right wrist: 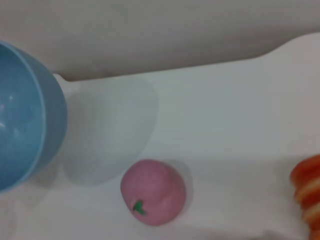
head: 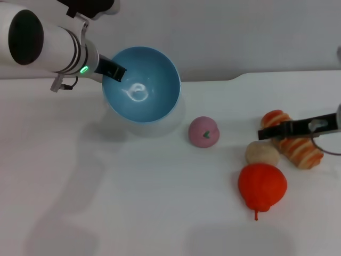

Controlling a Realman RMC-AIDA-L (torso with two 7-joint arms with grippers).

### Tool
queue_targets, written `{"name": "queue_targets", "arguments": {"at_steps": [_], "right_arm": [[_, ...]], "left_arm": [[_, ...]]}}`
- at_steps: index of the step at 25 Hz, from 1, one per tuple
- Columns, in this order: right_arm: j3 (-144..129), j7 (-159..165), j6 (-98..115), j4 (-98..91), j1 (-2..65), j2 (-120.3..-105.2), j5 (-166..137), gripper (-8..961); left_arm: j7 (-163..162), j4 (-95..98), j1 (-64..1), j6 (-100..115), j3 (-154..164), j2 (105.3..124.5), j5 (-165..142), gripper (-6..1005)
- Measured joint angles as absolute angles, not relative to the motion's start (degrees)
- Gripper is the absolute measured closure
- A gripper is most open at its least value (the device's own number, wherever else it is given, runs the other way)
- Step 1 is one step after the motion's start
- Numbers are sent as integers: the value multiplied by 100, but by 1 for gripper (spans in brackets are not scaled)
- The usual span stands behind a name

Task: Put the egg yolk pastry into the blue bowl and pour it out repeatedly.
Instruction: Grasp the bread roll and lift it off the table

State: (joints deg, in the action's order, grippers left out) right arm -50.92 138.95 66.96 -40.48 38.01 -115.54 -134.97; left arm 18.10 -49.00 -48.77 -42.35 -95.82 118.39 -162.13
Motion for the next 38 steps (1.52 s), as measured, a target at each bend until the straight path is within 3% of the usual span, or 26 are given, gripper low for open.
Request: {"name": "queue_targets", "arguments": {"at_steps": [22, 28, 38], "right_arm": [[-5171, 13914, 6061, -3262, 3911, -11547, -13560, 472], [-5204, 13851, 5943, -3318, 3843, -11570, -13560, 672], [-5169, 13346, 6144, -3961, 3622, -11736, -13161, 826]], "left_arm": [[1822, -4825, -4918, -4077, -9496, 11812, -16225, 1000], [1821, -4816, -4882, -4077, -9492, 11814, -16224, 1000], [1843, -4753, -4925, -4170, -9492, 11810, -16216, 999]]}}
